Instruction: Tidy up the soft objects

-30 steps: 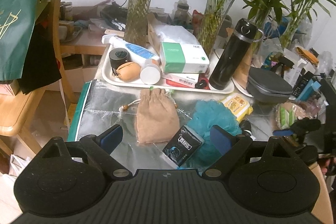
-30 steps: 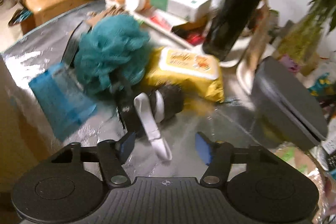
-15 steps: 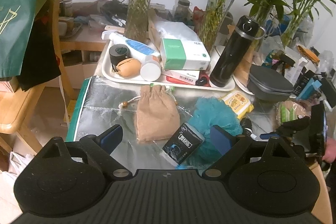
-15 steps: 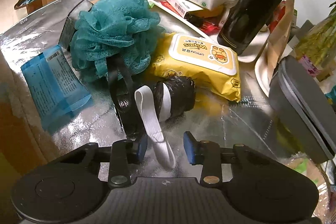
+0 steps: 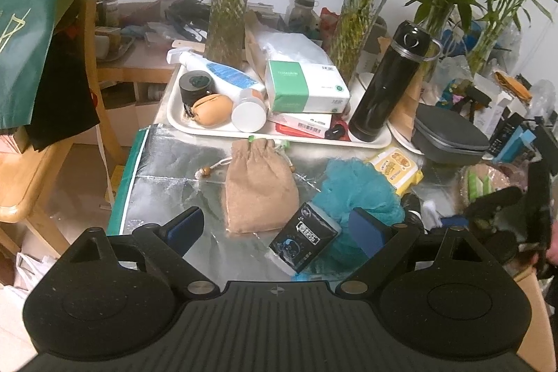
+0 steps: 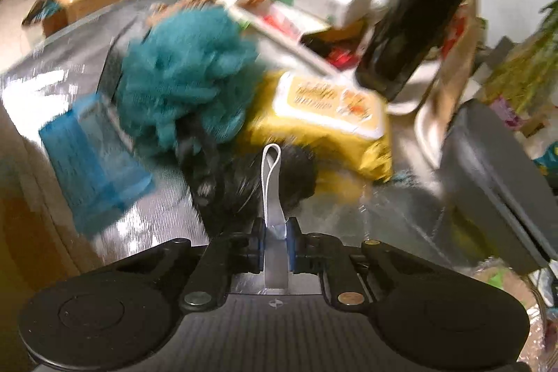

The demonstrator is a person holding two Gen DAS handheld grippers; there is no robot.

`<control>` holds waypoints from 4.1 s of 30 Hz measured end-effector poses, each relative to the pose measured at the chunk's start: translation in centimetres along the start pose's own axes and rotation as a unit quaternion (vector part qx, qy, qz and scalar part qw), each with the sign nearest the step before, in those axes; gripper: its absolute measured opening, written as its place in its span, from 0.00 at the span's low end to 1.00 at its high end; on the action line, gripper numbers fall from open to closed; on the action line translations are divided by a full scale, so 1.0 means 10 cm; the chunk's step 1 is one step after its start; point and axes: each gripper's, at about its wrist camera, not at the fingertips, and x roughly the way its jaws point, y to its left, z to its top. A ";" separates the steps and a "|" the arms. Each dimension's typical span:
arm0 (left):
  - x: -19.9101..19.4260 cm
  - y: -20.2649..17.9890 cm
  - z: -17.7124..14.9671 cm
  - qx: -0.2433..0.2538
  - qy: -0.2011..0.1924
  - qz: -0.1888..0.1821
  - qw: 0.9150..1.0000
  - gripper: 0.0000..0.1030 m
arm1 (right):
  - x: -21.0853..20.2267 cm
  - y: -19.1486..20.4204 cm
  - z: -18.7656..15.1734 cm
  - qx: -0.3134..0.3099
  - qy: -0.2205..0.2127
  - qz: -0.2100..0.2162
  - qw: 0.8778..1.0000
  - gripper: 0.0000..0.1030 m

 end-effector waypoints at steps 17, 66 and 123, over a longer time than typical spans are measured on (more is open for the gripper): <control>0.19 -0.18 -0.01 0.164 -0.003 -0.043 0.986 0.89 | -0.79 -0.12 0.04 0.095 -0.077 -0.038 0.992 0.14; 1.09 -0.14 0.04 0.243 0.090 -0.099 0.961 0.47 | -1.11 -0.03 0.00 0.113 -0.111 -0.010 0.987 0.14; -0.81 -0.70 -0.45 0.144 0.163 -0.083 0.973 0.48 | -2.42 0.98 -0.35 0.064 -0.156 0.034 0.985 0.14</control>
